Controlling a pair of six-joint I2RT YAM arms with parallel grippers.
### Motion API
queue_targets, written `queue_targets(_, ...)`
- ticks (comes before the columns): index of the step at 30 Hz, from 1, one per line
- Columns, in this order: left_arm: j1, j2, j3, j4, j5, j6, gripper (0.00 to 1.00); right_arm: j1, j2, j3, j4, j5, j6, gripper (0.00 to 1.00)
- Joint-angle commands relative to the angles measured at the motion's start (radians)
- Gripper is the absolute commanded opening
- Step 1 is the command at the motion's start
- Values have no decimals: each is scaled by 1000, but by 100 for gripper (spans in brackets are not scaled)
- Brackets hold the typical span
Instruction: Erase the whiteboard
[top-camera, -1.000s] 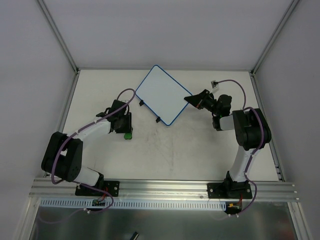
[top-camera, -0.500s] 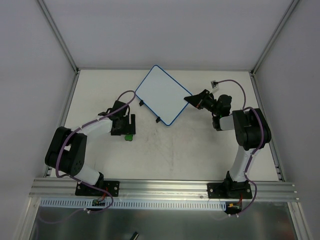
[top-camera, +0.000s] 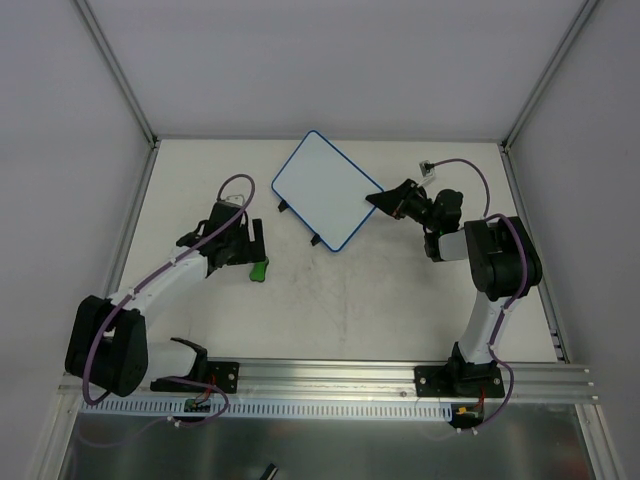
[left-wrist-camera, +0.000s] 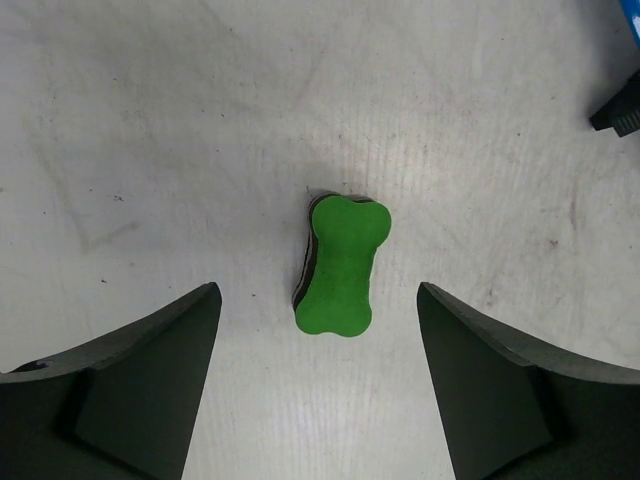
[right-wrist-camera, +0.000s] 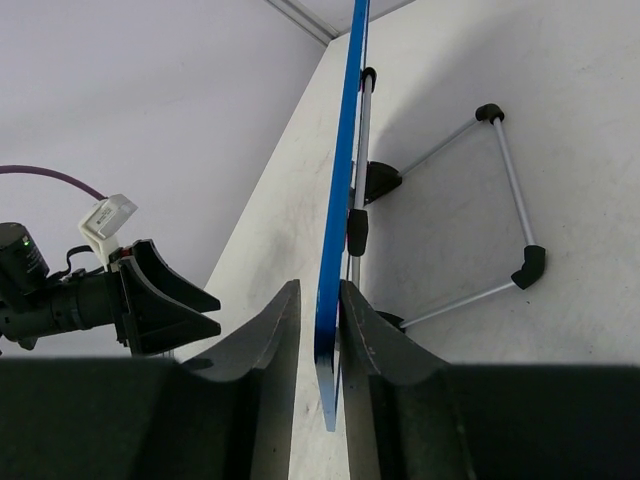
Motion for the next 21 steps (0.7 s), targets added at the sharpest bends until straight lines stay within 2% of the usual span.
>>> queue_targets(1,8,-47,-17,-8,-20,-20,80,13,-6,36,247,-35,-2,25)
queue_targets(5,8,-79,-23,-6,-16,-28,82,11,-5,34,246,-35,-4,28)
queue_targets(6,8,-84,-23,-6,-18,-28,92,13,-5,36,246,-35,-4,30)
queue_targets(7,8,-87,-25,-8,-19,-28,96,13,-5,37,246,-38,-4,33)
queue_targets(8,8,-93,-25,-8,-21,-31,99,11,-3,37,246,-39,-4,44)
queue_targets(10,8,-101,-28,-8,-23,-32,99,11,-5,36,246,-36,-7,54)
queue_targets(12,8,-113,-31,-8,-27,-36,99,10,-5,34,247,-36,-10,73)
queue_targets(14,8,-121,-31,-5,-32,-40,99,11,-3,34,247,-43,-17,87)
queue_targets(15,8,-122,-33,-6,-30,-40,99,11,-8,31,247,-38,-23,99)
queue_targets(21,9,-156,-66,33,-46,-40,99,-1,-35,-12,246,0,-51,99)
